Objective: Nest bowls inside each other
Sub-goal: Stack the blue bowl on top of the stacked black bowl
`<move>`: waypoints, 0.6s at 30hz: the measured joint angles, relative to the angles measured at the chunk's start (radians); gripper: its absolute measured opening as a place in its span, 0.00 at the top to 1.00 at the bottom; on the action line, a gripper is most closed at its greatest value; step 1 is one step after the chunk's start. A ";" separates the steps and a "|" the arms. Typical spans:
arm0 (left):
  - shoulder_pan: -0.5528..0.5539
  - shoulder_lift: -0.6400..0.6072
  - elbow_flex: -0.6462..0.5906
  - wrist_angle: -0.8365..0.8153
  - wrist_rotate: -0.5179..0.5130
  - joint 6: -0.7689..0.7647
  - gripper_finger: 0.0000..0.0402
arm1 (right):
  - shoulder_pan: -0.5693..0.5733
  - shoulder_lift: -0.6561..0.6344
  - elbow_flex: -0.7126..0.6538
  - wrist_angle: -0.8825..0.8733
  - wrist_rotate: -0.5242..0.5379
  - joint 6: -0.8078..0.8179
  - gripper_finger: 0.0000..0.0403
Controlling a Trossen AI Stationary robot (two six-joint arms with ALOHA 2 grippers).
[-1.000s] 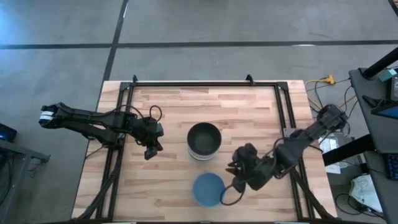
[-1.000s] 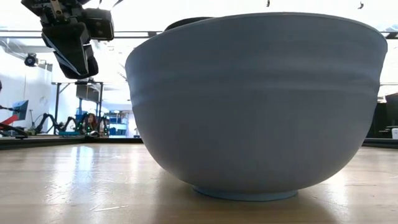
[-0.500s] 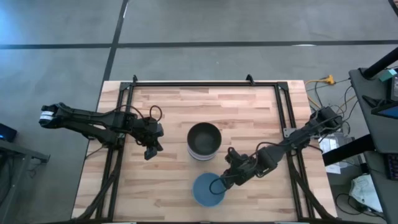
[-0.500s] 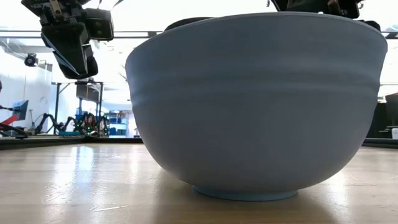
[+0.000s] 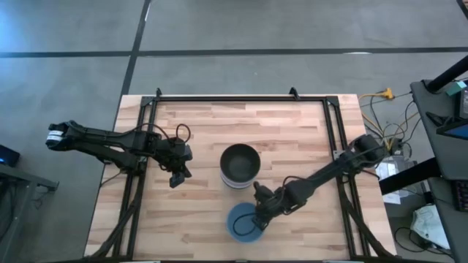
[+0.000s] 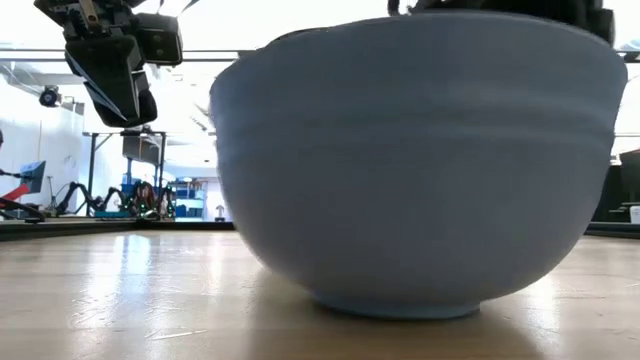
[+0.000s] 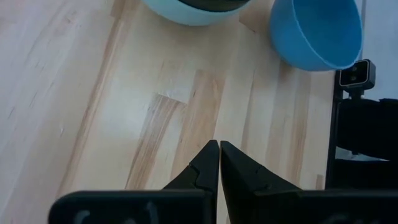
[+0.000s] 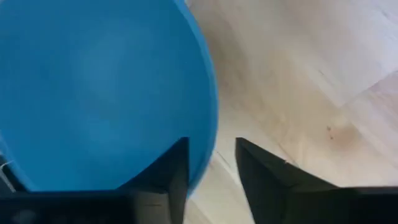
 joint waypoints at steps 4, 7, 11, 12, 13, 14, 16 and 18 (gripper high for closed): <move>0.000 0.000 0.000 0.000 0.002 0.000 1.00 | -0.013 0.010 0.036 -0.051 -0.014 -0.047 0.84; 0.000 0.000 0.000 0.000 0.002 0.000 1.00 | -0.028 -0.018 0.061 -0.115 -0.017 -0.116 0.95; 0.000 0.000 0.000 -0.001 0.003 0.000 1.00 | -0.065 -0.093 0.116 -0.255 -0.024 -0.200 0.97; 0.000 0.000 0.000 -0.001 0.003 0.000 1.00 | -0.078 -0.114 0.135 -0.283 -0.031 -0.228 0.97; 0.000 0.000 0.001 -0.001 0.003 0.000 1.00 | -0.092 -0.137 0.156 -0.304 -0.047 -0.253 0.97; 0.000 0.000 0.002 -0.001 0.004 0.000 1.00 | -0.106 -0.162 0.178 -0.328 -0.050 -0.272 0.97; 0.000 0.000 0.006 0.000 0.006 0.000 1.00 | -0.142 -0.207 0.236 -0.372 -0.051 -0.313 0.97; 0.000 0.000 0.007 0.003 0.006 0.000 1.00 | -0.187 -0.244 0.311 -0.405 -0.030 -0.359 0.97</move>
